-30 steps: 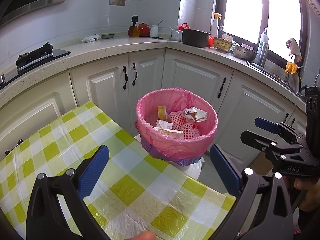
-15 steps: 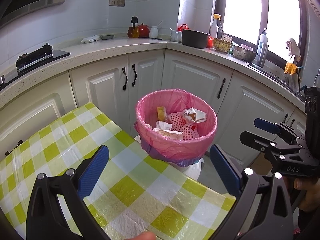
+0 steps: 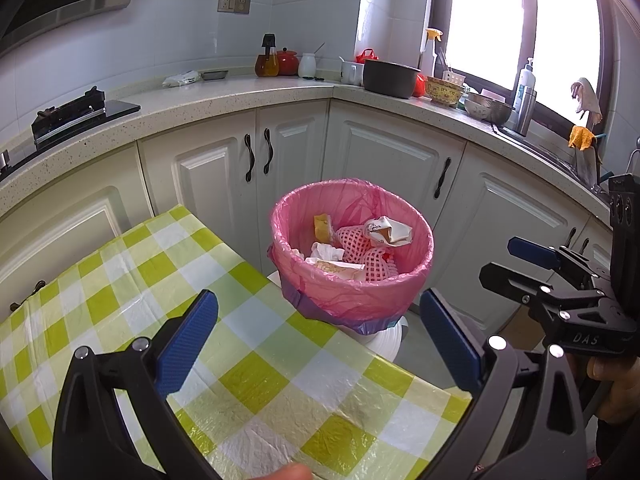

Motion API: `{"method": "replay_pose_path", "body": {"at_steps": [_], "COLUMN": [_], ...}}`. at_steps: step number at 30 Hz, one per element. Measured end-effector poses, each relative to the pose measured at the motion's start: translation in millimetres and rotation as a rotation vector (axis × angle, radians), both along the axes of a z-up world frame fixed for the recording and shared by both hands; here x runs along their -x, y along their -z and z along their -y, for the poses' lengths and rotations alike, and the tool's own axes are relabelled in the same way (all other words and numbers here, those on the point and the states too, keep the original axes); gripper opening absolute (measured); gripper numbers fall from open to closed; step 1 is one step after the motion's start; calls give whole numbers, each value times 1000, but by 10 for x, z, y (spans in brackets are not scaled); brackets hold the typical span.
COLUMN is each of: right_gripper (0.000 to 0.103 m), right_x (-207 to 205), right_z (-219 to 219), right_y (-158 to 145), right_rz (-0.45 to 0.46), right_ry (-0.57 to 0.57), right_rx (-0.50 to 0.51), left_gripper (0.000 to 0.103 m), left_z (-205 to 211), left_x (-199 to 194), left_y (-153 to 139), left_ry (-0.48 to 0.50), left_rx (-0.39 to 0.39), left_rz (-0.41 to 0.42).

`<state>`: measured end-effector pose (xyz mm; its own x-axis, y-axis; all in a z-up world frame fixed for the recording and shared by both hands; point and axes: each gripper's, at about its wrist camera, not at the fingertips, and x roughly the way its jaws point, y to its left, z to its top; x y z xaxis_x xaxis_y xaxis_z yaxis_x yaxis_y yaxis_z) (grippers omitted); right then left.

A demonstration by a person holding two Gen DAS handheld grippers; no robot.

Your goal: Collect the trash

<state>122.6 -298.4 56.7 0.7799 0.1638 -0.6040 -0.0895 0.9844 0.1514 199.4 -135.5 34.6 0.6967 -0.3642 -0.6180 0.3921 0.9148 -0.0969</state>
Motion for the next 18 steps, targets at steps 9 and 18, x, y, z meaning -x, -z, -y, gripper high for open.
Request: {"method": "replay_pose_path", "body": {"at_steps": [9, 18], "right_gripper": [85, 85], "right_x": [-8, -9], "right_z": [-3, 1], "right_y": [3, 11], "right_rz": [-2, -1], "right_ry": [-3, -4], "right_rx": [2, 2], "left_gripper": [98, 98], "left_z": [17, 14], "left_x": [-8, -7], "left_y": [-30, -31], "left_ry": [2, 2], "left_rx": [2, 2], "left_rz": [3, 4]}}
